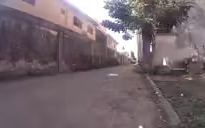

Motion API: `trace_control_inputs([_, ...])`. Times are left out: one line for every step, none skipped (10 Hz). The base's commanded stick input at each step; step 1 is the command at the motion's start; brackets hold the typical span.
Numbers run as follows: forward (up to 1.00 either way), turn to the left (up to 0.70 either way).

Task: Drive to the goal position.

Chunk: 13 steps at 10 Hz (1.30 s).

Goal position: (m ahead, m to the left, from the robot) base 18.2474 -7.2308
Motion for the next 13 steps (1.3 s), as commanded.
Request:
trace_control_inputs([1.0, -0.27])
trace_control_inputs([1.0, -0.27])
trace_control_inputs([1.0, -0.27])
trace_control_inputs([1.0, -0.27])
trace_control_inputs([1.0, -0.27])
trace_control_inputs([1.0, -0.27])
trace_control_inputs([1.0, -0.17])
trace_control_inputs([1.0, -0.02])
trace_control_inputs([1.0, 0.0])
trace_control_inputs([1.0, 0.0])
trace_control_inputs([1.0, 0.0])
trace_control_inputs([1.0, 0.0])
trace_control_inputs([1.0, 0.0])
